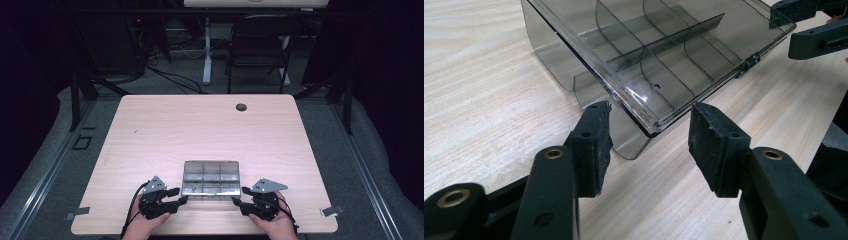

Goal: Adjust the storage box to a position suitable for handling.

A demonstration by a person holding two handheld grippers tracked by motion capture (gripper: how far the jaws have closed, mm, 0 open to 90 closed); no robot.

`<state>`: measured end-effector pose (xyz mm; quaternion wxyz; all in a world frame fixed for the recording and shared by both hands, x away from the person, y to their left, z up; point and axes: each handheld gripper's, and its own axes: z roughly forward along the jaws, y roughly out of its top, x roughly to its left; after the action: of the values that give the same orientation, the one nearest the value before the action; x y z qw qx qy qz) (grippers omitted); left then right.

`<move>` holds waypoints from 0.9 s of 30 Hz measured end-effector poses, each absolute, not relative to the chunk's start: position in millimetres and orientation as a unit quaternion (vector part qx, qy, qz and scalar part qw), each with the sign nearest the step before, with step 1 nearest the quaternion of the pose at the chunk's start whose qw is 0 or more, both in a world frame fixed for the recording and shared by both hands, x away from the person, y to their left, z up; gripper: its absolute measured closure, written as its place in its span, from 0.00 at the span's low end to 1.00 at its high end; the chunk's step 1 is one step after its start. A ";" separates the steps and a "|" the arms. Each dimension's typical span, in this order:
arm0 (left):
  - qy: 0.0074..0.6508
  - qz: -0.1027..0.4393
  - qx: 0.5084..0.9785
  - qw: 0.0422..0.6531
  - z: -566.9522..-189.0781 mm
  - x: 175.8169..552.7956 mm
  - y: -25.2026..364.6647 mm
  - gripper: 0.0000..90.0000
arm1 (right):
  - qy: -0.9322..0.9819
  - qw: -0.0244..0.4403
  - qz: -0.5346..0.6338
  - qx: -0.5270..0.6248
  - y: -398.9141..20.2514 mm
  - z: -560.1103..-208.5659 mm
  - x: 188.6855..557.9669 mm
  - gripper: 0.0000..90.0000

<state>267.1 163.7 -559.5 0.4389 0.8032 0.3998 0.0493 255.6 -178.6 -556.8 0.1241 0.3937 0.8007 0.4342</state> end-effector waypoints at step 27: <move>0.429 0.050 0.767 0.474 -542.8 284.4 187.9 0.54 | 0.751 0.144 0.479 0.430 -204.9 -535.8 267.0 0.49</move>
<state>284.4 187.9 -542.8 0.4740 0.7671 0.4293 0.0500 267.0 -204.9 -535.8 0.1437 0.4304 0.7512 0.4794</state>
